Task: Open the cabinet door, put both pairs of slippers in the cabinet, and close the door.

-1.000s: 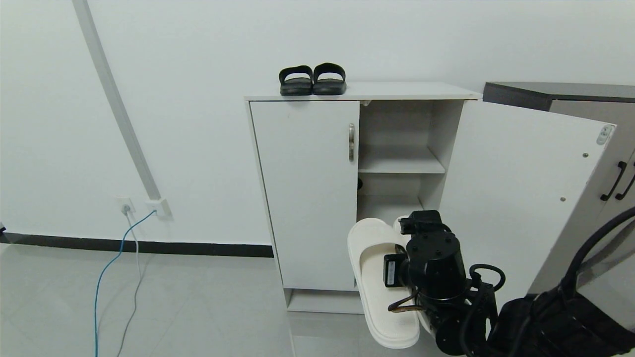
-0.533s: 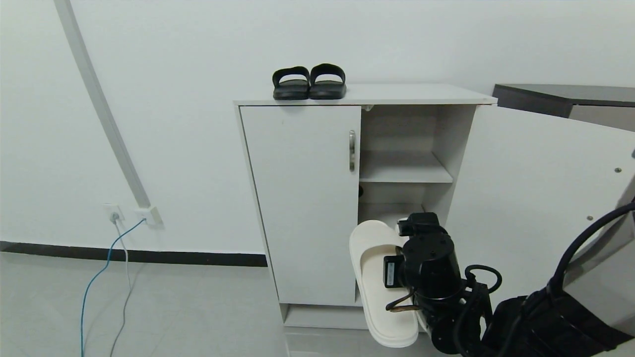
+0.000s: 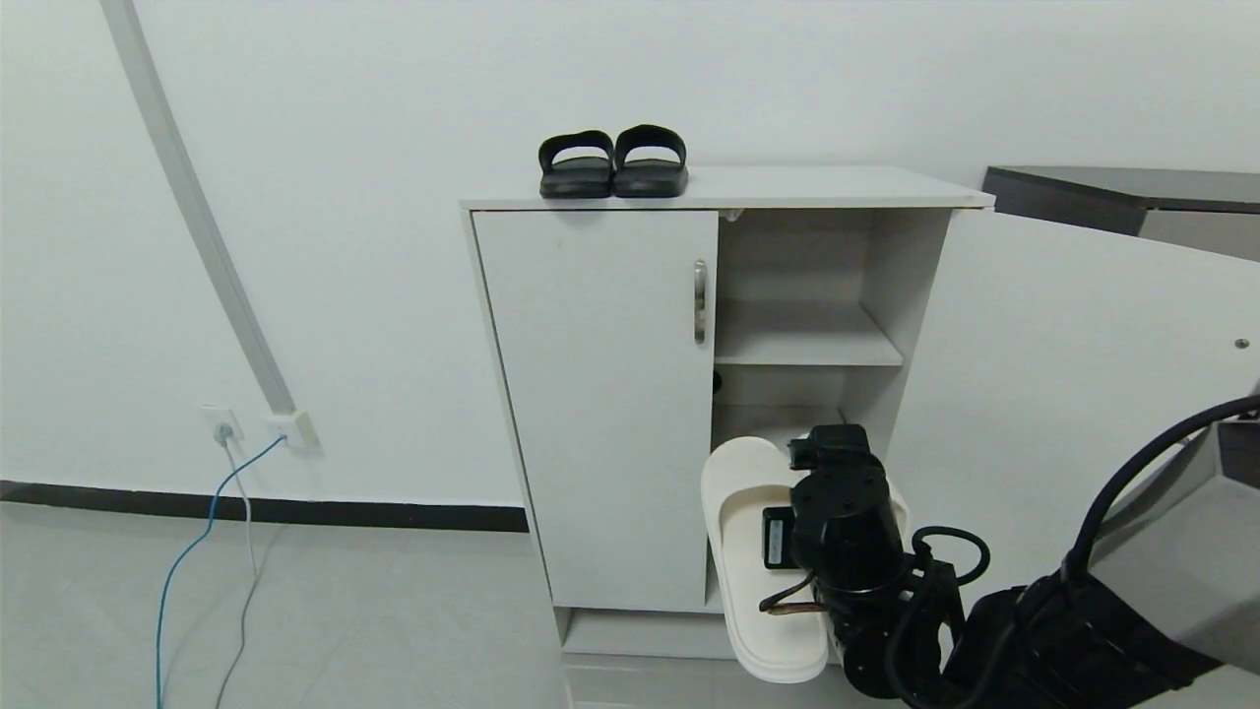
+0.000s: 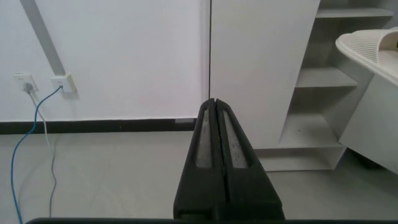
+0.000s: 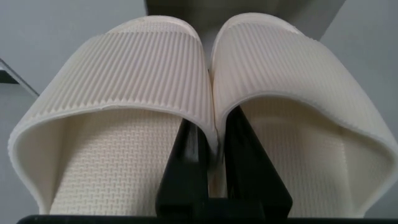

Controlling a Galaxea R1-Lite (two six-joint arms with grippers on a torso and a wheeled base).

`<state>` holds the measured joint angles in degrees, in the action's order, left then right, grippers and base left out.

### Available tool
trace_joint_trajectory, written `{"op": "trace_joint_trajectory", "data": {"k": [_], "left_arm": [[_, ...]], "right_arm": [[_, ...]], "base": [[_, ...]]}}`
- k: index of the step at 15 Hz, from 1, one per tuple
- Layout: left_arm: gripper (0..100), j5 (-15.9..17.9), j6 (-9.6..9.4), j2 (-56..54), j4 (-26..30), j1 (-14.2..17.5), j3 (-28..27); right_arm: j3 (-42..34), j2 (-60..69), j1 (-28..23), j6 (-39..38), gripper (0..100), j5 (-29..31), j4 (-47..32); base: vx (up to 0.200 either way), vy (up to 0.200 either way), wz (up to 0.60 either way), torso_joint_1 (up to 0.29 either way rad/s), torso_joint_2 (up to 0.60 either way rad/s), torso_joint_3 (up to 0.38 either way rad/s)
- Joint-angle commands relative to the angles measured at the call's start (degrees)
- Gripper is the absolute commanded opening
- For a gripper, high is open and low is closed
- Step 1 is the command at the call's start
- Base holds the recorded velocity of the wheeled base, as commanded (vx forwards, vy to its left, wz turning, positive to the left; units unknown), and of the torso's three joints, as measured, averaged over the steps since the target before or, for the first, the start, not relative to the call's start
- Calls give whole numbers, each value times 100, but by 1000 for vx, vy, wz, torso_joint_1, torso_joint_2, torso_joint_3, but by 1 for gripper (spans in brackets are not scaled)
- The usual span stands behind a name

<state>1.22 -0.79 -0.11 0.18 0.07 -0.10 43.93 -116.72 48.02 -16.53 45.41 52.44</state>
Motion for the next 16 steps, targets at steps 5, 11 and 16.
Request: {"op": "trace_joint_trajectory", "data": {"k": [5, 11, 16], "left_arm": [[0, 1, 0, 11, -1, 1, 1], [0, 1, -9, 11, -1, 1, 1], [0, 1, -9, 11, -1, 1, 1]], "right_arm": [[-25, -70, -82, 1, 0, 3, 3], [36, -703, -21, 45, 0, -41, 451], [704, -1555, -56, 176, 0, -129, 917]], "base": [[0, -200, 0, 0, 0, 3], [0, 0, 0, 0, 0, 0], [0, 0, 0, 0, 0, 0]]}}
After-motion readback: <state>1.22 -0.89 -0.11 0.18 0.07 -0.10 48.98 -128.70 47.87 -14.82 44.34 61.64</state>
